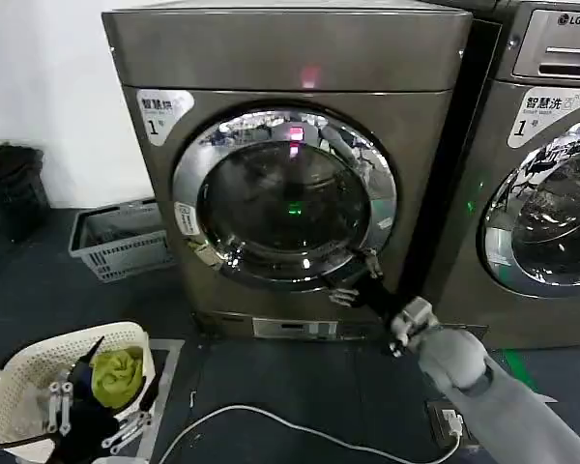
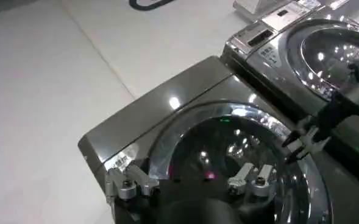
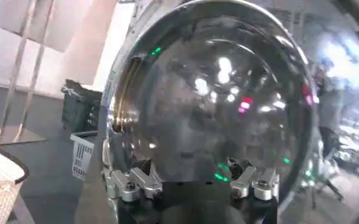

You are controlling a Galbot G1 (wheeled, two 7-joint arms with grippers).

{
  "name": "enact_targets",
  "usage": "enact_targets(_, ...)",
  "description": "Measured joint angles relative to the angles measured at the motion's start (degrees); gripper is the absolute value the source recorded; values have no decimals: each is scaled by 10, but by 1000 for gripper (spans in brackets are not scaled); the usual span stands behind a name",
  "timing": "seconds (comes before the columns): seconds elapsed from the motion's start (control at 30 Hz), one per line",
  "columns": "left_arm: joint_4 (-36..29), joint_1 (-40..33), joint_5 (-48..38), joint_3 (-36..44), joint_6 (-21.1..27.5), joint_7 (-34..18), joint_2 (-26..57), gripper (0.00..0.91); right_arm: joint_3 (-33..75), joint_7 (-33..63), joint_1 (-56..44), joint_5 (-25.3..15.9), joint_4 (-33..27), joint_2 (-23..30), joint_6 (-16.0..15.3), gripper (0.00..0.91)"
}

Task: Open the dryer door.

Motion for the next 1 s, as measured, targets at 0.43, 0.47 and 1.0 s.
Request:
enact_targets(0.43, 7, -5, 3, 3, 0, 1, -10, 907, -70, 1, 83, 2, -58, 59, -4, 907)
enact_targets(0.47, 8, -6, 4, 3, 0, 1, -10, 907, -75, 1, 89, 2, -63, 65, -4, 907)
enact_targets(1.0, 9, -6, 3, 4, -2, 2, -10, 907, -142, 3, 159, 3, -148, 143, -4, 907)
